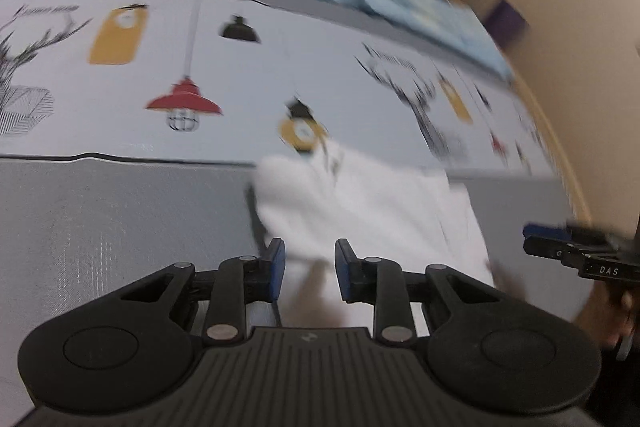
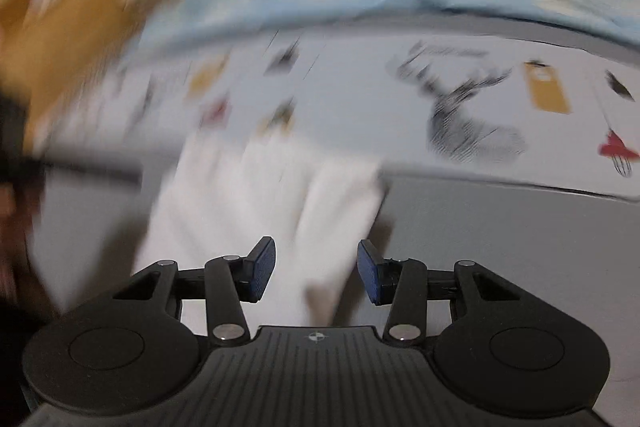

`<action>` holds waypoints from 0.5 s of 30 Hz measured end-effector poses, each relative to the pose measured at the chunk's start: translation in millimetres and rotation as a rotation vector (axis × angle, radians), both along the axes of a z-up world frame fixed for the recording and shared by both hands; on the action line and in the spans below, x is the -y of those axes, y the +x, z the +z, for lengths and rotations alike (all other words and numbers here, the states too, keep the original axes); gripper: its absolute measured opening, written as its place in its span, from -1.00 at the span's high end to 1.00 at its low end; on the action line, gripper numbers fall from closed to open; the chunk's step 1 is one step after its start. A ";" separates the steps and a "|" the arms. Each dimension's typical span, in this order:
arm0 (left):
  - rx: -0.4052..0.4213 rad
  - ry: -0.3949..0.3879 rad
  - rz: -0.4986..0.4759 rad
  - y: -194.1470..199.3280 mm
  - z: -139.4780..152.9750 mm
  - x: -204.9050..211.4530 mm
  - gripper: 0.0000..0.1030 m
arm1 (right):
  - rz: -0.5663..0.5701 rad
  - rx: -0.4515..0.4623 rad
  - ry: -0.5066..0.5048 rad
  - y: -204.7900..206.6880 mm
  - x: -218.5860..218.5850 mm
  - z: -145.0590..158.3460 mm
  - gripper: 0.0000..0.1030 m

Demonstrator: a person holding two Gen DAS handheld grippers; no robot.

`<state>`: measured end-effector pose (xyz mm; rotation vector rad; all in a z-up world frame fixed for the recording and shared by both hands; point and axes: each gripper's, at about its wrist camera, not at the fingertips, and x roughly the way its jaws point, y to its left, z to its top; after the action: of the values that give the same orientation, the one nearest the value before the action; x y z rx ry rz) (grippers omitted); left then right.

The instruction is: Fold small clothes

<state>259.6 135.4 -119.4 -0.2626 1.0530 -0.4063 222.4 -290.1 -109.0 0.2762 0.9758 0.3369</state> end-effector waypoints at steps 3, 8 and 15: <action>-0.009 -0.007 0.048 13.6 -4.7 8.0 0.42 | -0.117 -0.045 -0.009 22.7 3.8 -23.1 0.08; -0.026 -0.008 0.039 24.9 -7.2 24.9 0.38 | -0.116 -0.089 0.022 42.0 -7.9 -43.1 0.08; -0.030 0.032 0.036 52.9 -25.3 31.6 0.99 | -0.142 -0.042 0.040 47.5 -14.5 -45.1 0.87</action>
<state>312.5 103.8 -144.7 -0.2594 1.0823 -0.3535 269.9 -275.6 -154.2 0.3886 0.9860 0.2221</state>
